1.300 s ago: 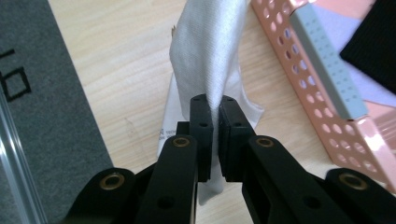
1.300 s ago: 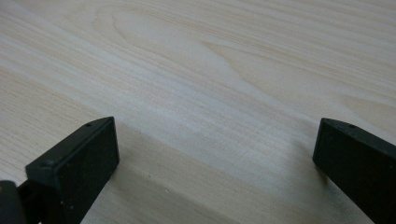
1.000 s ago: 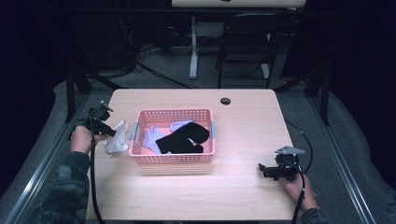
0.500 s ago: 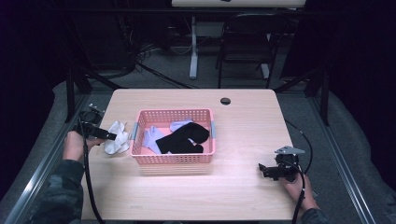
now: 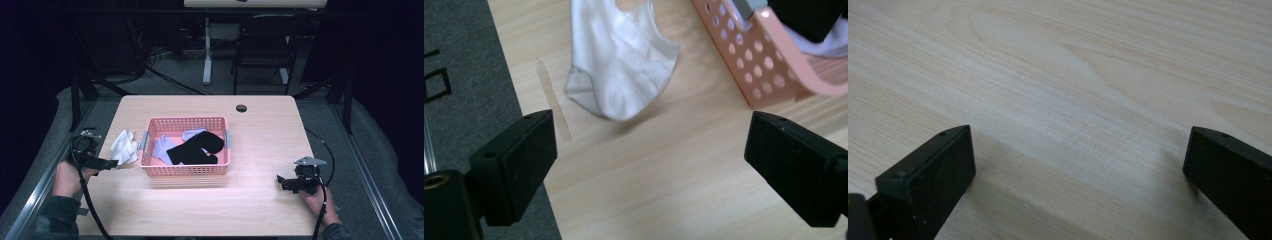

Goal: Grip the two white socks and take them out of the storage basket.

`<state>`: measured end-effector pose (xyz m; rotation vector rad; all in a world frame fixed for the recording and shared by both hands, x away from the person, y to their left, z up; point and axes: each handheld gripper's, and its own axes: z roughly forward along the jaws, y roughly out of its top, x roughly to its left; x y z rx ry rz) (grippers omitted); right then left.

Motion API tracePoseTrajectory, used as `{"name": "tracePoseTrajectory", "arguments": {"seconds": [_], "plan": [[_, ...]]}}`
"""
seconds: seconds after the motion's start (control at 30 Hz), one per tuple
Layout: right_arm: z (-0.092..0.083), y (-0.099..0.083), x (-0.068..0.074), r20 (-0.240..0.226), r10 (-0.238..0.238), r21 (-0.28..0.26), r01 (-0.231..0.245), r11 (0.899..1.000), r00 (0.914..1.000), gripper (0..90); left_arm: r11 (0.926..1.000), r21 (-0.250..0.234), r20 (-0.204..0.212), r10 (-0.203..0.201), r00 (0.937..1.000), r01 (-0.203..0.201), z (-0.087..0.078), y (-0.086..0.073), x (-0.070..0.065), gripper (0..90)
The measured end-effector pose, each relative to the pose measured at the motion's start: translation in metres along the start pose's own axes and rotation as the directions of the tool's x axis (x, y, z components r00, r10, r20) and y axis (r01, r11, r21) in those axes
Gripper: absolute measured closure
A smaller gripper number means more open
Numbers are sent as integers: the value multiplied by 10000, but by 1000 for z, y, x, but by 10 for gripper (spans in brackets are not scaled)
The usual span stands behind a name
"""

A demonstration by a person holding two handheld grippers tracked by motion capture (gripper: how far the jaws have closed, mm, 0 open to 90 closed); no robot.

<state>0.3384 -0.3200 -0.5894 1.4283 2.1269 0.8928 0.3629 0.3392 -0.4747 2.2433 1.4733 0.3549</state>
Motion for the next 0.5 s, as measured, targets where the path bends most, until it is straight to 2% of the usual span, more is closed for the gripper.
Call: {"name": "tracePoseTrajectory", "arguments": {"seconds": [0.27, 0.4, 0.5], "plan": [[0, 0, 0, 11, -6, 7, 6, 10000, 10000, 0, 9990, -94, -25, -429, 9991, 428, 10, -31, -3, 19], [0, 0, 0, 7, -6, 4, 6, 10000, 10000, 0, 9991, 149, 1, -399, 9992, 399, 15, -34, -2, 9], [0, 0, 0, 1, 1, 0, -1, 10000, 10000, 0, 9988, 99, -11, -472, 9989, 472, 16, -34, -2, 6]]}}
